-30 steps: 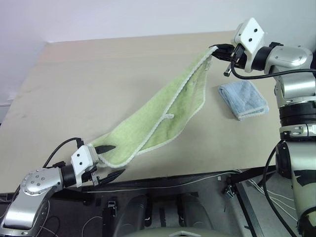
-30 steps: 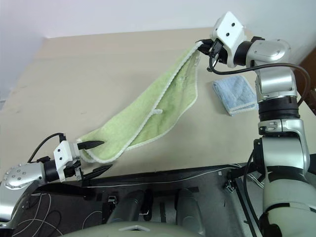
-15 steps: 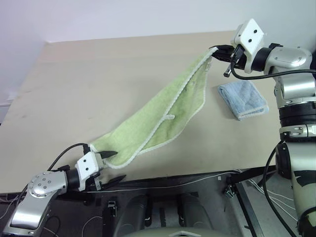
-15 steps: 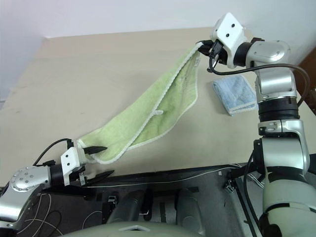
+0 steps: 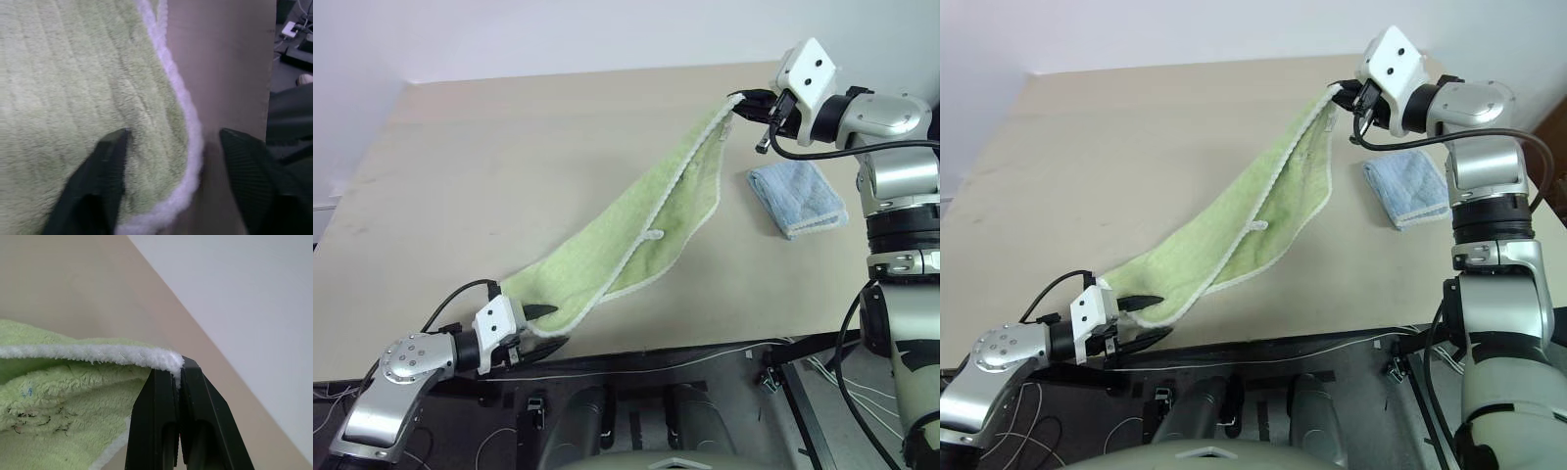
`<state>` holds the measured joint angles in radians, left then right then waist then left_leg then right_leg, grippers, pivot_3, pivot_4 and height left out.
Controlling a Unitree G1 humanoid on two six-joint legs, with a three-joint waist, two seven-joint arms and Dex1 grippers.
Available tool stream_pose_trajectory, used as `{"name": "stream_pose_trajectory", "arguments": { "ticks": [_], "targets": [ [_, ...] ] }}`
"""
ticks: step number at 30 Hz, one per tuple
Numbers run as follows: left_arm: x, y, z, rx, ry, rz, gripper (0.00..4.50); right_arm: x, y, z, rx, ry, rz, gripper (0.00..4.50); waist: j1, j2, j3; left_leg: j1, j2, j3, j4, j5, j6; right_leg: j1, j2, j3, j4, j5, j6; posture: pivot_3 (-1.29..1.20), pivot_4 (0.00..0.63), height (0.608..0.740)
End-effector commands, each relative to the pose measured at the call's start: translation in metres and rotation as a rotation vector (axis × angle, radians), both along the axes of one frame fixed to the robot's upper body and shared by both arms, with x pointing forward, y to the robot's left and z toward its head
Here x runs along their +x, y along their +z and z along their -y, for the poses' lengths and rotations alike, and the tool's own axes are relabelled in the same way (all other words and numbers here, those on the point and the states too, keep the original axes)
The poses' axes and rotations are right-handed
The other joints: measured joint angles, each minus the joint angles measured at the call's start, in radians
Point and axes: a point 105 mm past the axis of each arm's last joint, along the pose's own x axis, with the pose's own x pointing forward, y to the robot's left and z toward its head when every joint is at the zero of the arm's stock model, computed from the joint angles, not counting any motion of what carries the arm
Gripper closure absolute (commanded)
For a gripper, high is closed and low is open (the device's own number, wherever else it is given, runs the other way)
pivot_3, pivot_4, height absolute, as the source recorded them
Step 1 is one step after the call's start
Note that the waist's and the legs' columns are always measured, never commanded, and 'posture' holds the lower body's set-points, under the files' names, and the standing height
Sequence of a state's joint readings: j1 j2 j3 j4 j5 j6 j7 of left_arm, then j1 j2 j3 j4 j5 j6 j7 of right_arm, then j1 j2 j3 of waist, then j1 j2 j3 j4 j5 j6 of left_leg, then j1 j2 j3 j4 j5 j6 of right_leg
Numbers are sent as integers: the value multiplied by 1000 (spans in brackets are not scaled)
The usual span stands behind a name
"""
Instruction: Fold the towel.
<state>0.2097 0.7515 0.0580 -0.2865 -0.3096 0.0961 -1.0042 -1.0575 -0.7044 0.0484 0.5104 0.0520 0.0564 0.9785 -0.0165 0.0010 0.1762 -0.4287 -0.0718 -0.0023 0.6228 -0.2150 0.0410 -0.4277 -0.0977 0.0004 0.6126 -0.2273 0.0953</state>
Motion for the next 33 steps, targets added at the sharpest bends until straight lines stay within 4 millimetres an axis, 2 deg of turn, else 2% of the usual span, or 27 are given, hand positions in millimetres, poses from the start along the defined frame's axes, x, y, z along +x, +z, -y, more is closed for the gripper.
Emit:
{"name": "stream_pose_trajectory", "arguments": {
  "ticks": [1,5,6,10,14,19,23,27,33],
  "targets": [
    [-2,6,1,-3,-27,8,2899,-6,16,3,2,-6,67,4500,0,0,0,0,0,0,0,0,0,0,0,0,0,0,0,0,150,740],
    [-4,7,1,-14,-33,-2,4363,-6,14,3,0,-10,65,4500,0,0,0,0,0,0,0,0,0,0,0,0,0,0,0,0,150,740],
    [-4,7,1,-13,-34,-2,4444,-5,13,3,-3,-13,63,4500,0,0,0,0,0,0,0,0,0,0,0,0,0,0,0,0,150,740],
    [-7,13,1,-61,-34,-31,4444,-5,12,4,-5,-16,61,4500,0,0,0,0,0,0,0,0,0,0,0,0,0,0,0,0,150,740],
    [0,42,-7,-219,33,-48,4444,-3,13,6,0,-25,60,4500,0,0,0,0,0,0,0,0,0,0,0,0,0,0,0,0,150,740],
    [16,71,-25,-269,110,6,4444,-1,11,9,0,-36,57,4500,1,0,0,0,0,0,1,0,0,0,0,0,1,0,0,0,150,740],
    [31,106,-38,-369,161,76,4444,-1,13,9,18,-37,60,4500,2,0,0,0,0,0,2,0,0,1,1,-1,1,0,0,0,150,740],
    [50,143,-63,-493,233,134,4444,3,21,17,61,-76,75,4500,1,-1,1,0,0,0,3,1,-1,1,1,-1,2,0,1,0,150,740],
    [79,175,-99,-509,277,164,4444,14,36,37,133,-188,114,4500,-1,-2,2,0,-1,0,4,1,-1,1,1,-2,3,1,2,0,150,740]
  ]
}}
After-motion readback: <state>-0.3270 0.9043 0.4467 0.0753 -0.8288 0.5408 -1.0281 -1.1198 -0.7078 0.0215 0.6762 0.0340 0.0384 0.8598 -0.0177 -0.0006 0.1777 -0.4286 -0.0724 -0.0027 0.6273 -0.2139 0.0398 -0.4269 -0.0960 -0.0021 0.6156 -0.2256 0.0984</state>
